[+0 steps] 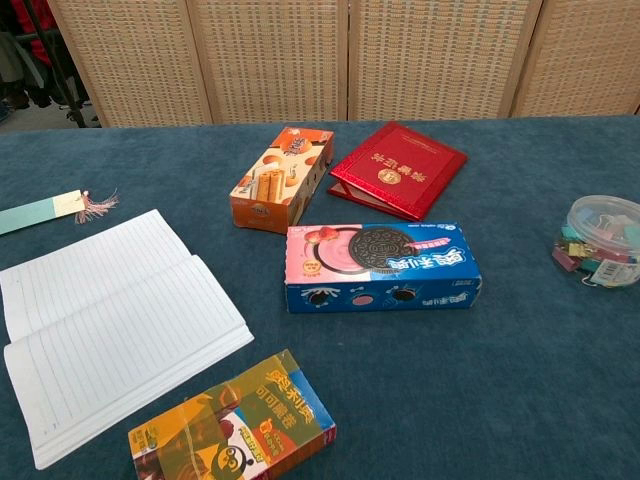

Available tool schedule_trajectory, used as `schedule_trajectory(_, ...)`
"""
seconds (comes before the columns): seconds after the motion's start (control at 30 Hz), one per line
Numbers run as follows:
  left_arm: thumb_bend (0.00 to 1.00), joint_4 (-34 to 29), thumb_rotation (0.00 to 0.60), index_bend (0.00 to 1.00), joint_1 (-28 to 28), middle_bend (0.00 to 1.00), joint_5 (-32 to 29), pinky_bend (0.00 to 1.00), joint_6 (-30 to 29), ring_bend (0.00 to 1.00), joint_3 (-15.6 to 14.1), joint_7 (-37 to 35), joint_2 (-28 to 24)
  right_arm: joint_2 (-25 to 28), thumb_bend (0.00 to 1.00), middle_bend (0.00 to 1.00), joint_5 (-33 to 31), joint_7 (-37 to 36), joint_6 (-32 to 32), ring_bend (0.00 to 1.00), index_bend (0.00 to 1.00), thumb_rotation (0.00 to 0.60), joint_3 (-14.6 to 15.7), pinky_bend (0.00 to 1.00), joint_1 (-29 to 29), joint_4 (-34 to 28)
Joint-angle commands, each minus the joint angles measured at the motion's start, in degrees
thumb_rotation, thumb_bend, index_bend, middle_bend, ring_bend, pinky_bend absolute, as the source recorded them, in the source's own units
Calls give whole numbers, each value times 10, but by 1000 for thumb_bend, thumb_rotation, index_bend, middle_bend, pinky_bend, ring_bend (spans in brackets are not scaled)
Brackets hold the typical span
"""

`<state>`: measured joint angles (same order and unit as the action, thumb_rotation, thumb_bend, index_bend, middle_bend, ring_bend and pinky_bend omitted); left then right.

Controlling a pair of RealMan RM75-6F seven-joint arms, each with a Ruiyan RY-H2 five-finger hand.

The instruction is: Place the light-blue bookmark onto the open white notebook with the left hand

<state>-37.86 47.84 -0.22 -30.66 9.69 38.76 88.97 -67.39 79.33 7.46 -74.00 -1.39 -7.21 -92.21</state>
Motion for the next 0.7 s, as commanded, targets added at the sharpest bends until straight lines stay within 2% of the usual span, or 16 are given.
schedule_trajectory(0.03, 144, 3, 600, 352, -1, 0, 0, 0, 0, 0, 2, 3, 2, 0, 105, 0, 1, 0, -1, 0, 100, 600, 0, 0, 0, 0)
schedule_trajectory(0.7, 137, 50, 600, 352, -3, 0, 39, 0, 5, 0, 31, 24, 39, -4, 105, 0, 3, -1, -2, 0, 100, 600, 0, 0, -1, 5)
